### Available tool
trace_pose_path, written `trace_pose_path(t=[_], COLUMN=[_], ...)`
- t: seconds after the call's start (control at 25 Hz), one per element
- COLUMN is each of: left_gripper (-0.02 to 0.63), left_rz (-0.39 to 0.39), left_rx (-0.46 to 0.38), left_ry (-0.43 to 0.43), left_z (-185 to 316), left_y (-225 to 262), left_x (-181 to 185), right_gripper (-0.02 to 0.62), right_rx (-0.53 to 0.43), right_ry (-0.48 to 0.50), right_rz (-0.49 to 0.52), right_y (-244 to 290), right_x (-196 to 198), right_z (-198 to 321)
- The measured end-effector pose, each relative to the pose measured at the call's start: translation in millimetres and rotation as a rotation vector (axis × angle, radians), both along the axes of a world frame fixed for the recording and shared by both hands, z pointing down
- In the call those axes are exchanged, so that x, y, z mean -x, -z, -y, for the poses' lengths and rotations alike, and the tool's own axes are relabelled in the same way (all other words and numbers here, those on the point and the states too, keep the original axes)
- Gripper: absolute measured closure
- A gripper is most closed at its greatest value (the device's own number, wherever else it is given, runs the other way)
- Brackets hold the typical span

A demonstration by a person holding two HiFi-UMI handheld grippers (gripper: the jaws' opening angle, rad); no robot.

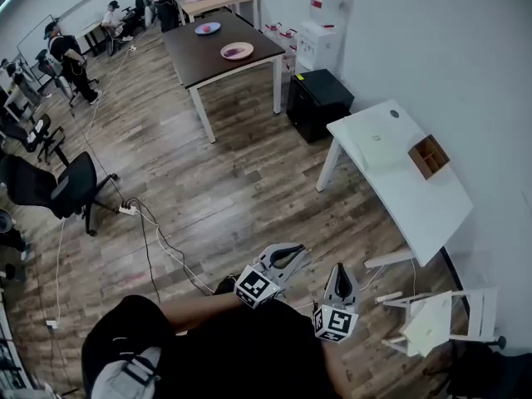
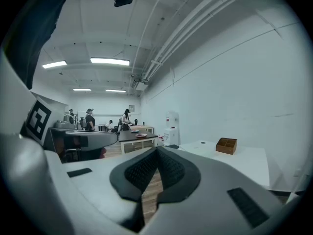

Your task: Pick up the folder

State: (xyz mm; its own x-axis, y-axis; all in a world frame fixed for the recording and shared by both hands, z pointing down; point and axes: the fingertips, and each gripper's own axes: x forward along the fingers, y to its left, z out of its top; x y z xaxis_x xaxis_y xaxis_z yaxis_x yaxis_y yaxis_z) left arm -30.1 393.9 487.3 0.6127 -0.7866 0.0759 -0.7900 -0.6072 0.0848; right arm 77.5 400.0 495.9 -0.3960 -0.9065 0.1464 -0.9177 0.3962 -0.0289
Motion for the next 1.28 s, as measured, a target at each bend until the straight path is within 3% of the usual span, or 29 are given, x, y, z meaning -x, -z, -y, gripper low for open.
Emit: trace_pose_path(t=[0.28,0.64,1.28], left_gripper=[0.578,0.578,0.578], left_rz=[0.004,0.009,-0.023], left_rx=[-0.036,0.010,0.076], left_ry=[0.005,0.043,-0.099], left_z=[0.0,-8.7,62.8], left_y=[4.5,-8.5,-36.7], left_x=[-8.3,0.2,-28.9], right_gripper=[0.563,0.560,0.560], right_rx=[-0.031,-0.008,0.106], right_ry=[-0.003,0.010,-0.087], right_rz=[-0.005,0.082,0.037], right_y=[4.4,-6.5,-38.8], right_x=[-8.0,-6.9,-25.1], right_z=[0.9,-2.0,56.1])
